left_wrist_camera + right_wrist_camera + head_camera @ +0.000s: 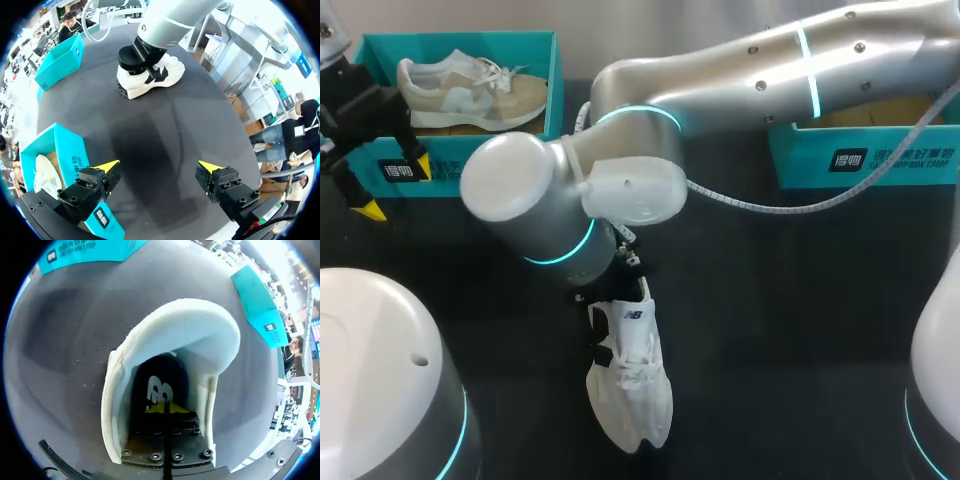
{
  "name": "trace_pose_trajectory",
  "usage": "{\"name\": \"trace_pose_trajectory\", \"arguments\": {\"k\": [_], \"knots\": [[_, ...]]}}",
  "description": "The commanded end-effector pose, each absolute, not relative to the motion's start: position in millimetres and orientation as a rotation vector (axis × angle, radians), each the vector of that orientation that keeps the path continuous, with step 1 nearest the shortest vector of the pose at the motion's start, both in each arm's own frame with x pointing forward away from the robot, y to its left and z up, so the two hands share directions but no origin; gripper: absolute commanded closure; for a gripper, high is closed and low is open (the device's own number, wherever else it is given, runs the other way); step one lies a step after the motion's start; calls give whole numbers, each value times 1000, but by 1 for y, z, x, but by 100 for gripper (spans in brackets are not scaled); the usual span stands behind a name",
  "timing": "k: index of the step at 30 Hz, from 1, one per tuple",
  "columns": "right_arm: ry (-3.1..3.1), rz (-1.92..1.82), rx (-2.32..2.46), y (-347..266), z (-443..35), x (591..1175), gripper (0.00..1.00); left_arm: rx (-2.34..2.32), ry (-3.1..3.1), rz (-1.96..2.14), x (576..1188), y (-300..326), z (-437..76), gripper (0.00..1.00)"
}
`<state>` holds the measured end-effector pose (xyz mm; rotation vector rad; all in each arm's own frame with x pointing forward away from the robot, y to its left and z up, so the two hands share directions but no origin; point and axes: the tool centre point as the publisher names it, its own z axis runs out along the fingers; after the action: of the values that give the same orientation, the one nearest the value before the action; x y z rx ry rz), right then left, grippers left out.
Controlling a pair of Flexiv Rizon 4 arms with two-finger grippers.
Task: Take the shoe out of the shoebox, open the shoe tongue, remove and reinsert the insole, then place the shoe into the shoebox
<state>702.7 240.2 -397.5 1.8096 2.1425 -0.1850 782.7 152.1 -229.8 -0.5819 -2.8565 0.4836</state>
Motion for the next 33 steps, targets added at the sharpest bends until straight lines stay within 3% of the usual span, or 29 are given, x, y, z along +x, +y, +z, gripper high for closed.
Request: {"name": "trace_pose_trajectory", "arguments": {"k": [1, 12, 33], "knots": [[1768, -1, 2166, 233, -390, 698, 100, -583, -2858, 480, 782, 153, -229, 0], [1723, 2, 2096, 235, -358, 702, 100, -583, -2858, 480, 782, 153, -229, 0], [1845, -47, 2242, 237, -428, 715, 100, -583, -2858, 480, 782, 153, -229, 0]]}}
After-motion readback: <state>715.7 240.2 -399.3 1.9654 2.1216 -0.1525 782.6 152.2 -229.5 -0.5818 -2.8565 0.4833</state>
